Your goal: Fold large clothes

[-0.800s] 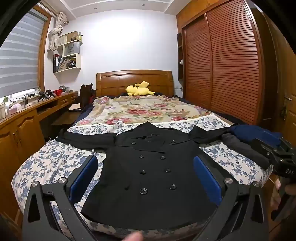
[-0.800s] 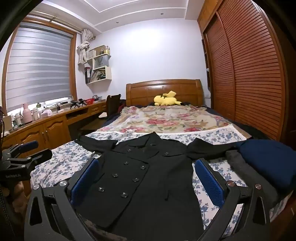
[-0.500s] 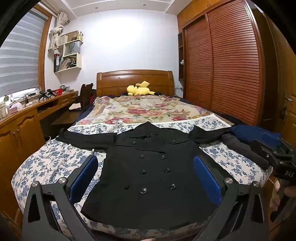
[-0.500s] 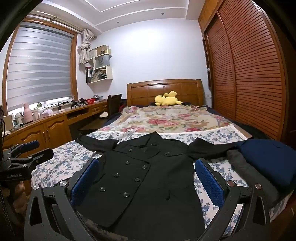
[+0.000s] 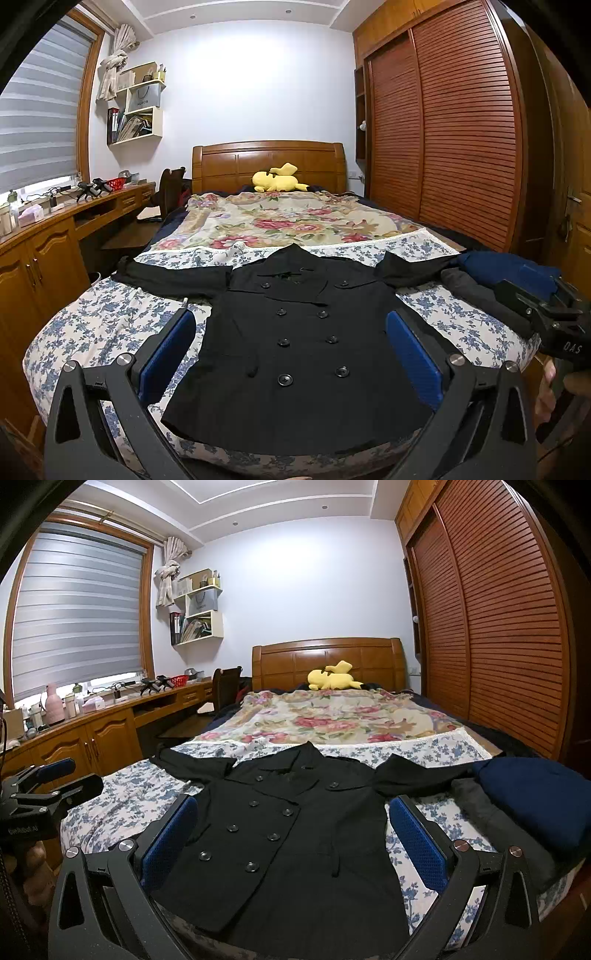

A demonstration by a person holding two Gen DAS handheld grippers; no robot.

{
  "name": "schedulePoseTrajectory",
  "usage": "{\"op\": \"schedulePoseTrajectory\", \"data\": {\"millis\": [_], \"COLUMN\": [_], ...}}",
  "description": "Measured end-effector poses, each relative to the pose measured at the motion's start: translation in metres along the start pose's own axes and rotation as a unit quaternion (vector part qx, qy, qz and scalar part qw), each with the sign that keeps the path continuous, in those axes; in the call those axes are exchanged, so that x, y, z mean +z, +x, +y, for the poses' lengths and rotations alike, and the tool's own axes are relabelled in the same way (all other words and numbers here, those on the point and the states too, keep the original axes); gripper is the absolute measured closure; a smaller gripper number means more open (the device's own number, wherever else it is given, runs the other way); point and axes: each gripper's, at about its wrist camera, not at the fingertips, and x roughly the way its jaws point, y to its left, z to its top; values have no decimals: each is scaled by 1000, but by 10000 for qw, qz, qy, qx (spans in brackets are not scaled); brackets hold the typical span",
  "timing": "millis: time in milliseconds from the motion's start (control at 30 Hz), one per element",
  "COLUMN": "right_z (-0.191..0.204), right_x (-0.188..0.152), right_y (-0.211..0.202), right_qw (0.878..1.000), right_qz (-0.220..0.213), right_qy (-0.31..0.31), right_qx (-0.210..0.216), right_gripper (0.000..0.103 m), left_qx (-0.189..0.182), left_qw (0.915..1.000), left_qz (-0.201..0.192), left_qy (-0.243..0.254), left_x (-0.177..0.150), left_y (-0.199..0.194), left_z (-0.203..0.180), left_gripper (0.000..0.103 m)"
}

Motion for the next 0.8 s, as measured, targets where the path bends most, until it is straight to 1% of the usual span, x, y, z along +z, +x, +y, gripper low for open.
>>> {"op": "schedulePoseTrajectory", "data": {"millis": [800], "right_z": [-2], "right_x": [0], "right_y": [0], "right_qw": [10000], "right_qz": [35], "right_qy": [33], "right_qx": [-13], "right_gripper": [0], "left_qx": [26], "left_qw": [10000], "left_qz": [-19], "left_qy": [1], "left_x": [-1], "left_y": [-3], "left_z": [4], "left_gripper": [0]}}
